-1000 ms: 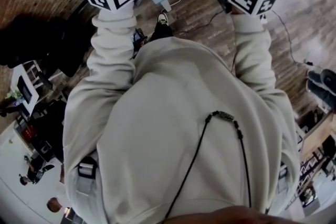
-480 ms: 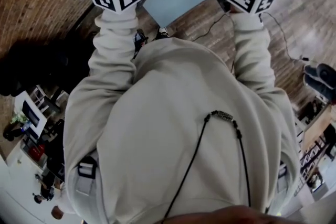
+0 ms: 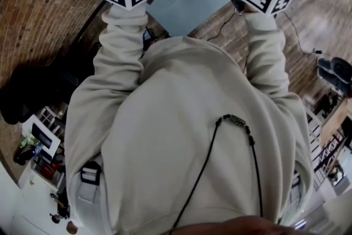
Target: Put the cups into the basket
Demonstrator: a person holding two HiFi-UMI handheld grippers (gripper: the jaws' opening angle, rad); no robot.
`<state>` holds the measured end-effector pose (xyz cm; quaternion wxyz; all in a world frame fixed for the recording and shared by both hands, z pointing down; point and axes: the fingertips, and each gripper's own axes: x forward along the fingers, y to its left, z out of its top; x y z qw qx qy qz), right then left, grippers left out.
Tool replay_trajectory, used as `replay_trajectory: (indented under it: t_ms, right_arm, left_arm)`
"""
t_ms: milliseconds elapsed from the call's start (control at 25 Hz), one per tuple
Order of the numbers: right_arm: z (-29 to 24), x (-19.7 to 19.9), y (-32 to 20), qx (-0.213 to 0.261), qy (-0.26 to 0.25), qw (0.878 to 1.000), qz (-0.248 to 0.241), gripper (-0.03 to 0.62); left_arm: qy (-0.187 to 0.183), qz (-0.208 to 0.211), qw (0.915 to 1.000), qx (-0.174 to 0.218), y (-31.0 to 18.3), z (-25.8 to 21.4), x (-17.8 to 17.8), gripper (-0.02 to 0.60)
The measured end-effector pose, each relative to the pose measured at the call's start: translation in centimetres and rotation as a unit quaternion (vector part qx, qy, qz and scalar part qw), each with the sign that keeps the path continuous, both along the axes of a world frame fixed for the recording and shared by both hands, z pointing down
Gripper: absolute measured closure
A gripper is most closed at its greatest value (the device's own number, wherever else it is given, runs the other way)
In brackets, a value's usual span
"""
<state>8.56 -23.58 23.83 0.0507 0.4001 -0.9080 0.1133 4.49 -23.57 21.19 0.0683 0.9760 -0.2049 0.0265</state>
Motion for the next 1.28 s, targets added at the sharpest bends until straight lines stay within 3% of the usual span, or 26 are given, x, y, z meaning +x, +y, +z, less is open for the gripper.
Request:
replay_trajectory:
  t_ms: [320,760,1040,1280]
  right_arm:
    - [2.3,-0.1,-2.5,-0.025,0.006,1.0,-0.003,0.583]
    - [2.9,-0.2,-5.6,-0.035,0.004,0.998,-0.055,0.583]
    - [4.6,-1.5,-5.1,-0.047,0.01,0.996,-0.071,0.583]
    - [7.1,-2.5,-4.2,-0.069,0.013,0.995,-0.077,0.582]
  left_arm:
    - [0.006,0.003,0.9999,-0.014,-3.0,0.9,-0.7,0.583]
    - [0.013,-0.04,0.9985,-0.033,-5.7,1.1,-1.2,0.583]
    - [0.004,-0.074,0.996,-0.051,-6.0,2.6,-4.0,0.583]
    - [-0.006,-0.06,0.9968,-0.053,-5.0,4.0,-4.4,0.583]
